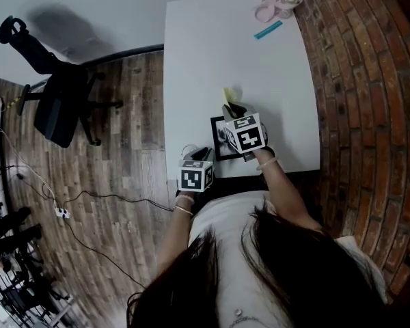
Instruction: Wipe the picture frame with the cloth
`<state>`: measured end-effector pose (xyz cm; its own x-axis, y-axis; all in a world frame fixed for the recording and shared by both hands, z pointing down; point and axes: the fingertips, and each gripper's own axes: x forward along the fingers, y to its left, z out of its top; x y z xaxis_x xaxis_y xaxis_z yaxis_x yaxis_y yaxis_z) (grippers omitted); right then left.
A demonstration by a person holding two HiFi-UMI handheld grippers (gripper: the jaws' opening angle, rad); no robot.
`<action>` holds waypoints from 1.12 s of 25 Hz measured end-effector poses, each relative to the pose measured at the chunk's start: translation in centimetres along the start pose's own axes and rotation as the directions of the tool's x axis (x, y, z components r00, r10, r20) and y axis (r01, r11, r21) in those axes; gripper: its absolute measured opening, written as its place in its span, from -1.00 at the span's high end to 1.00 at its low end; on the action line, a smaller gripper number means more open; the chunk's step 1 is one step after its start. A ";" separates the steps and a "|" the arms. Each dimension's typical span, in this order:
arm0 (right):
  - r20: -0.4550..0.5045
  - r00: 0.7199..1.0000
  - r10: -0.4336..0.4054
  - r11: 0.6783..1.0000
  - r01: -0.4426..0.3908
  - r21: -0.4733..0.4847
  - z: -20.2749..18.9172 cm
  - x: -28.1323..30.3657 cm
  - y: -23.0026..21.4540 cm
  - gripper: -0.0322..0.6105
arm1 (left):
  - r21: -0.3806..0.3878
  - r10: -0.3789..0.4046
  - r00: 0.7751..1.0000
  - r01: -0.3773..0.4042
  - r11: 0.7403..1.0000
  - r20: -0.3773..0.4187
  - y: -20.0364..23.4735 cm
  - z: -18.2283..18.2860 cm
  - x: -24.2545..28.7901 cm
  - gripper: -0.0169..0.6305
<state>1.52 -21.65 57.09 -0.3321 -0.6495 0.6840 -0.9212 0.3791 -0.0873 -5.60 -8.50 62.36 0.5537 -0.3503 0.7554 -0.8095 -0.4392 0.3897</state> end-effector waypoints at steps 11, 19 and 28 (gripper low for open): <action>0.158 0.985 -0.071 0.995 0.058 0.081 1.2 -4.9 -0.3 0.78 | 0.064 0.067 0.983 -0.079 0.995 0.170 1.6 3.9 -4.2 0.81; 0.295 0.945 -0.141 0.986 0.108 0.126 3.2 -10.4 1.5 0.78 | 0.139 0.066 0.949 -0.114 0.984 0.307 1.7 6.3 -9.0 0.87; 0.408 0.893 -0.190 0.981 0.156 0.115 4.4 -16.5 3.7 0.78 | 0.233 0.014 0.910 -0.121 0.965 0.413 -0.4 8.6 -13.4 0.90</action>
<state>2.68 -12.43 42.33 -0.2040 -0.9210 0.3320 -0.9789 0.1943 -0.0625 -11.02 -10.78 47.58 0.5731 -0.6673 0.4757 -0.8027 -0.5741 0.1617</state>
